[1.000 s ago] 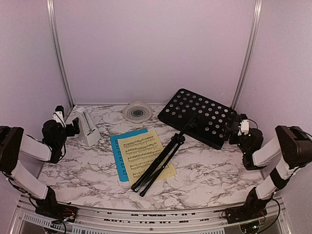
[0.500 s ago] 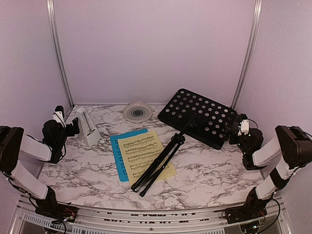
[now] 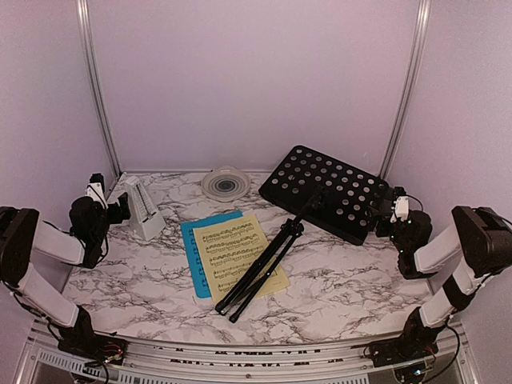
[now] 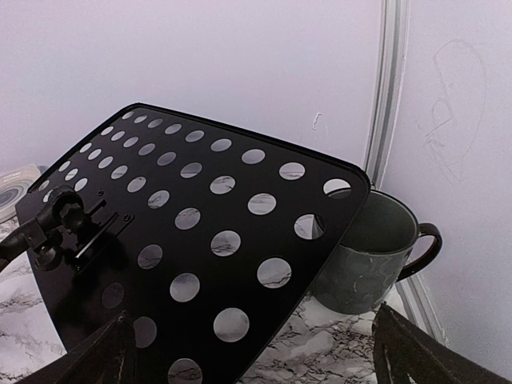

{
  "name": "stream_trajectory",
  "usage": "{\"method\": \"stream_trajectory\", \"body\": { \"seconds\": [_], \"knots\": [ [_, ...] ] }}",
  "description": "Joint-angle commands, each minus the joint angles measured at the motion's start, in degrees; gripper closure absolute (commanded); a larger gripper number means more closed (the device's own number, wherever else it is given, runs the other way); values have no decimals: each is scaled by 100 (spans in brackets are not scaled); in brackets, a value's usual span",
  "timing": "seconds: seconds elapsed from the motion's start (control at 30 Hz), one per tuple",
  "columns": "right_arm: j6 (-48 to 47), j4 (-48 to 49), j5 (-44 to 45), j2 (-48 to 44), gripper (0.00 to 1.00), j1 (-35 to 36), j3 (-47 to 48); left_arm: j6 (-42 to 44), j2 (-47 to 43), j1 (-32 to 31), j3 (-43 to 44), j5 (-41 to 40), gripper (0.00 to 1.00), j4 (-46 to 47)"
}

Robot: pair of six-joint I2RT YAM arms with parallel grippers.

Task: Pack up the instrument practice props
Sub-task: Reset both arms

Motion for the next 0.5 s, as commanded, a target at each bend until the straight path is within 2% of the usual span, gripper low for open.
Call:
{"method": "stream_trajectory", "body": {
  "seconds": [0.0,0.47],
  "knots": [
    [40,135,46,29,0,38,145,-129,59,27,-18,-152,0,151],
    [33,135,43,30,0,45,145,-113,55,31,-17,-137,1,163]
  ]
}}
